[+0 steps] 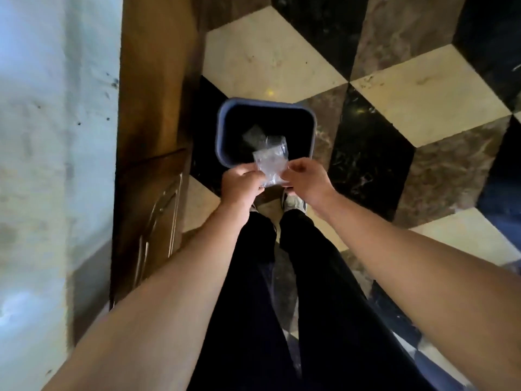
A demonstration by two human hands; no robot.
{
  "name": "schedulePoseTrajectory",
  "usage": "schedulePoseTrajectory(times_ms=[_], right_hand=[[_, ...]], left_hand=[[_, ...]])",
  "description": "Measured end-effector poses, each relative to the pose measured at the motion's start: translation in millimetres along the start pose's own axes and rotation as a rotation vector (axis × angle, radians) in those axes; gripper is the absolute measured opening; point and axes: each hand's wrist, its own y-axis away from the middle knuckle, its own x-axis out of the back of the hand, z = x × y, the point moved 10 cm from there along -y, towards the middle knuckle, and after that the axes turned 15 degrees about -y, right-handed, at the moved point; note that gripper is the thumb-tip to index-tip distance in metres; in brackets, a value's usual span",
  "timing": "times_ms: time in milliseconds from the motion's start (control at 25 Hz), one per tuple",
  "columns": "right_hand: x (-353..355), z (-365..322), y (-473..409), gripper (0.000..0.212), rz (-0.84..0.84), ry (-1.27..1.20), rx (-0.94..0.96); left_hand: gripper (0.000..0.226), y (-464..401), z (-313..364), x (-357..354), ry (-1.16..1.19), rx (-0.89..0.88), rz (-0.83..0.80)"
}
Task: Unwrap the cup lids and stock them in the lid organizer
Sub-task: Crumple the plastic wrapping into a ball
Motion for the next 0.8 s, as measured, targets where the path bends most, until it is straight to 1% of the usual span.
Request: schedulePoseTrajectory(times_ms=[160, 320, 360, 440, 480, 600, 720, 800], right_hand=[[-20, 21, -70, 0.021, 0.008, 0.037, 0.008], [-36, 39, -136, 0.027, 0.011, 0.101, 0.032], [-37, 43, -150, 0.024, 0.013, 0.085, 0.029], [-43, 49, -177, 0.010, -0.015, 0.051, 0.007], [-45, 50, -188, 0.007, -0.037, 0.046, -0.006], [-47, 52, -208, 0.013, -0.095, 0.086, -0.020], [-40, 45, -213, 0.010, -0.096, 0.150, 0.017], [-39, 45, -212, 0.005, -0.107, 0.159, 0.004]], left_hand=[[0.027, -77, -5, -2, -0.105, -0.043, 0.122], [0.032, -141, -6, -10, -0.312, -0.123, 0.187], [0.031, -152, -2, -13, -0.396, -0.164, 0.206], [0.028, -174, 3, -20, -0.563, -0.257, 0.239], [0.027, -184, 3, -25, -0.619, -0.282, 0.245], [0.025, -206, -4, -38, -0.693, -0.268, 0.220], [0.026, -215, -4, -44, -0.714, -0.258, 0.203], [0.039, -215, -3, -43, -0.691, -0.243, 0.189]])
